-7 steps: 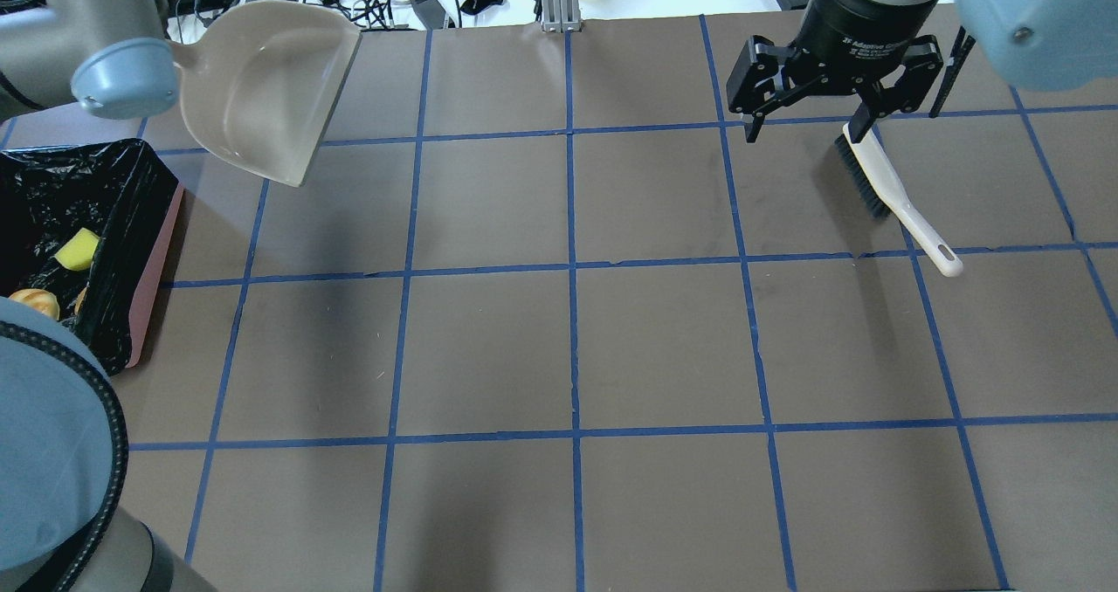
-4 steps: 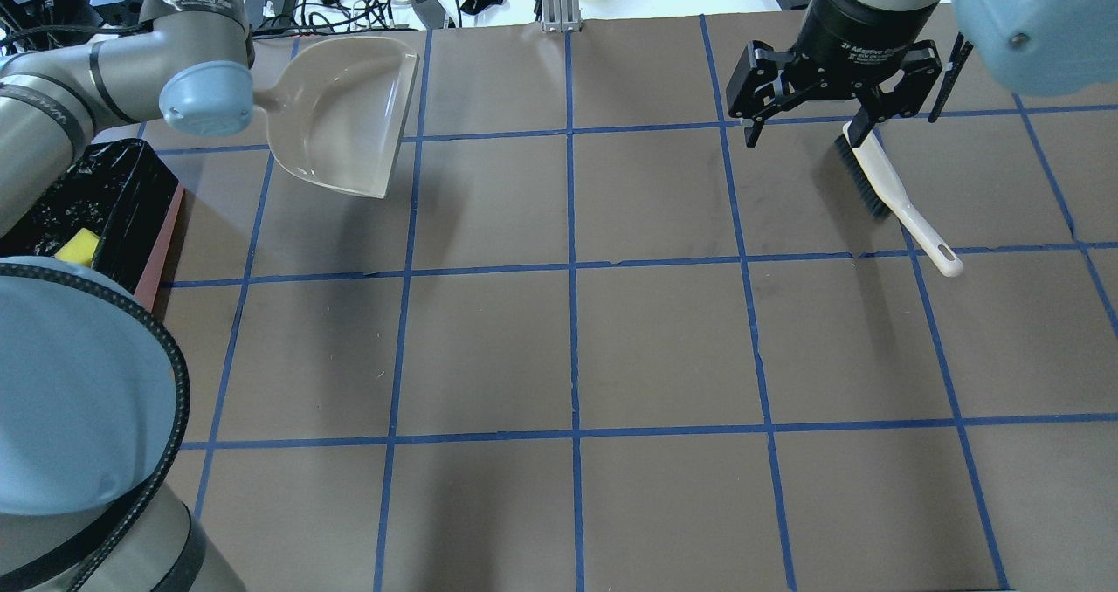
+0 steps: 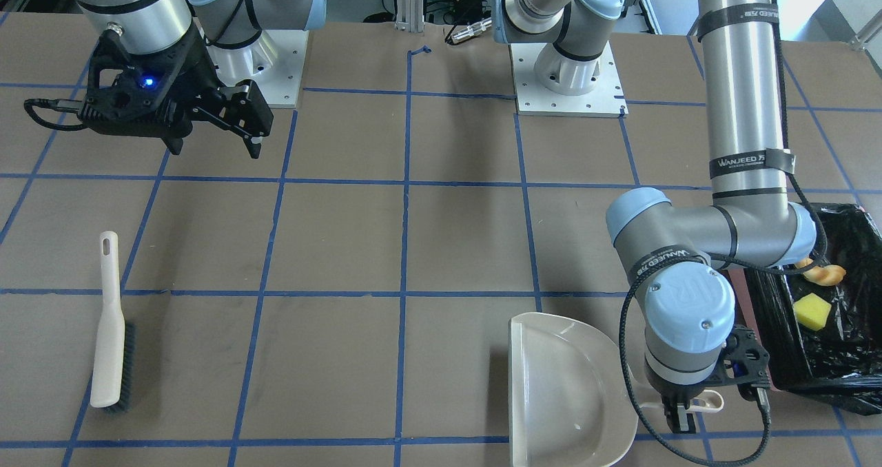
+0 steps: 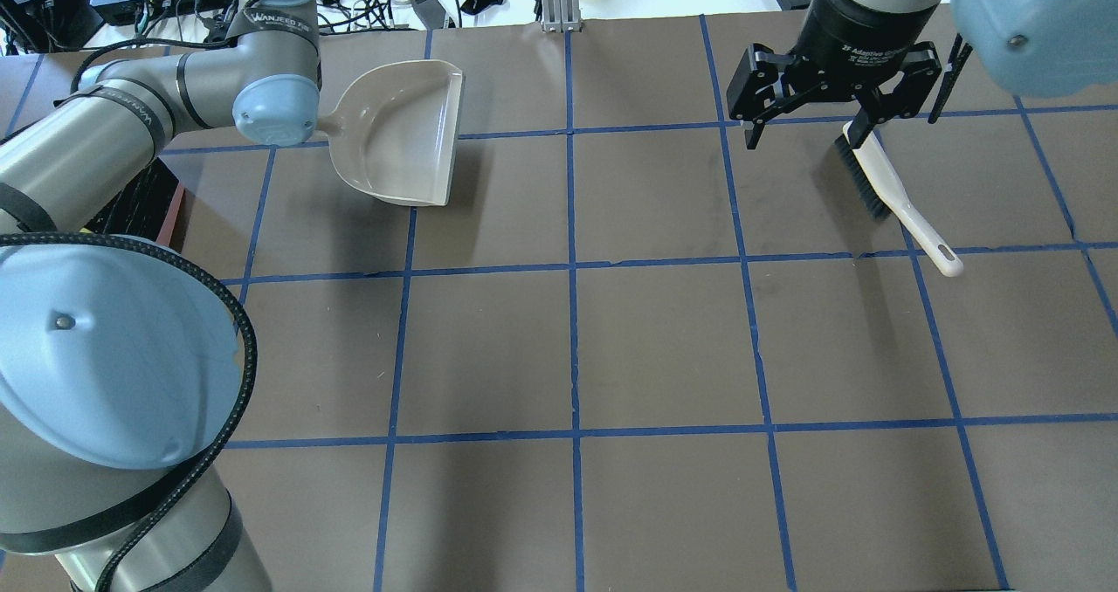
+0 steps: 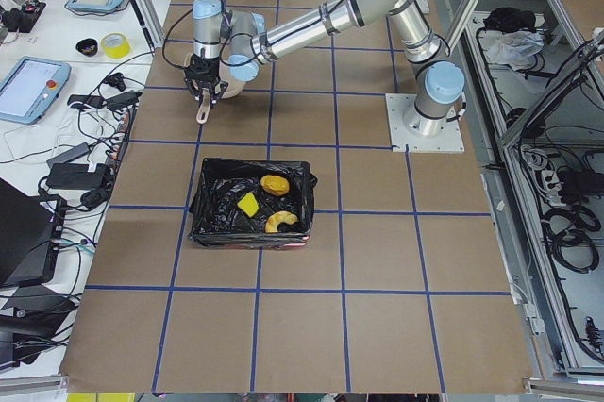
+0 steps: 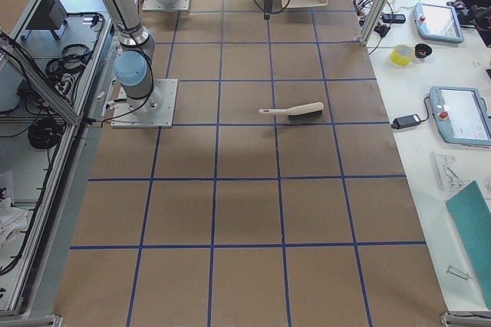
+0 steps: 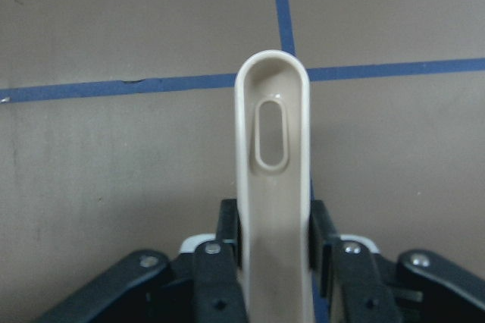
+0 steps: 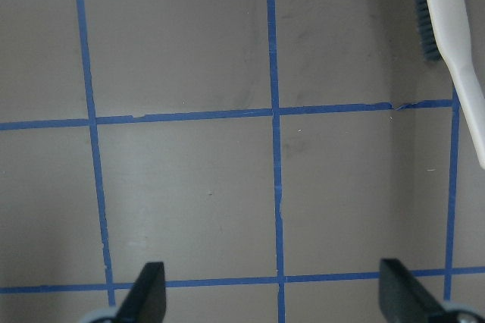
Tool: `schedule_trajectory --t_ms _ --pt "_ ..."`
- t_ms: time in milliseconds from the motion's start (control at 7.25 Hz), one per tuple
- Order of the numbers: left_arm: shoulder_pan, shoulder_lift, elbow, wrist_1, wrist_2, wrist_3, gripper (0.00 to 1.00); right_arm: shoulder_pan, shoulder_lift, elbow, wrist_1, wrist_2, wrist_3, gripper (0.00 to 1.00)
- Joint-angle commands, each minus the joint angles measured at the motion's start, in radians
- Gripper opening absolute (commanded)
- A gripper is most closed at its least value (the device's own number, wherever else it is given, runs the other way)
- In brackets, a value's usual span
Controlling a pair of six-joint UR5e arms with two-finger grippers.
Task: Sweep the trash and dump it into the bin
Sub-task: 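Bring the emptied dustpan back over the table and lower it with the left gripper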
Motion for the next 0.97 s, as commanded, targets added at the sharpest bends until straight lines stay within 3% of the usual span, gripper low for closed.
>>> schedule_trajectory --t_ms 0,414,828 --pt "-0.009 0.003 -0.007 -0.065 -0.009 -0.007 0.0 0.0 0.001 0.0 -0.001 0.0 -0.011 0.99" --pt "-0.009 -0.02 -0.004 -0.057 -0.009 -0.135 0.0 0.0 -0.001 0.0 0.0 -0.003 -0.012 1.0" --pt "-0.009 -0.012 -0.021 -0.07 -0.009 -0.117 0.0 0.0 0.001 0.0 0.0 -0.005 -0.012 1.0"
